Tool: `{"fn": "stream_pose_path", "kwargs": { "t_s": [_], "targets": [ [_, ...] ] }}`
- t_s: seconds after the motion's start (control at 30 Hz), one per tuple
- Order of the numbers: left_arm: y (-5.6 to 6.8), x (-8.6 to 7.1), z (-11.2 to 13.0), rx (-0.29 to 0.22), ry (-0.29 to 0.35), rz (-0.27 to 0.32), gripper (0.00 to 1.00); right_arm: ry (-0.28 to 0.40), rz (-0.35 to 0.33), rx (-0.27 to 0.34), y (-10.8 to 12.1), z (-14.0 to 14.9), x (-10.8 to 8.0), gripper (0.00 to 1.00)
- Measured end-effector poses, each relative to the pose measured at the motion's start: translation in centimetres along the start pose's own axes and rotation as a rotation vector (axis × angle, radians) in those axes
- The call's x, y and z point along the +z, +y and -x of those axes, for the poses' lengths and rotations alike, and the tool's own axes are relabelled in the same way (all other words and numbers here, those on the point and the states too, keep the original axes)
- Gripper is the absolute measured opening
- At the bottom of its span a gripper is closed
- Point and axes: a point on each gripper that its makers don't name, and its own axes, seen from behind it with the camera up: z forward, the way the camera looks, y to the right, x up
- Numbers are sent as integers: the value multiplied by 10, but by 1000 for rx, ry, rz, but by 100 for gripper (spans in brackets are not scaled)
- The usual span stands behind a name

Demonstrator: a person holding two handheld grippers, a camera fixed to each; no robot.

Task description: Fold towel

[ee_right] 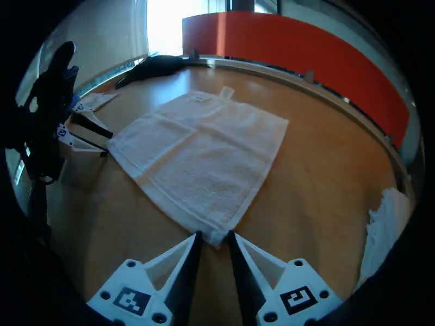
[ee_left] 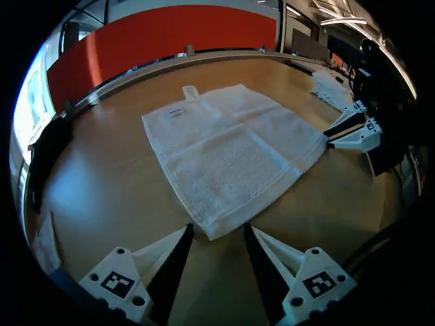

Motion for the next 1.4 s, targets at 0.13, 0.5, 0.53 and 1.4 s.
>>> {"fn": "stream_pose_path", "kwargs": {
  "t_s": [0.13, 0.5, 0.53, 1.4],
  "targets": [
    [0, -1, 0, 1, -6, 0, 60, -2, 2, -1, 0, 0, 0, 34],
    [-4, -1, 0, -11, -33, -14, 28, -17, 4, -4, -1, 0, 1, 21],
    [-5, -1, 0, -17, -34, -18, 25, -18, 5, -2, -2, 0, 1, 20],
    [3, -21, -9, -91, -16, -17, 11, 23, 27, 17, 0, -22, -23, 17]
  ]
}}
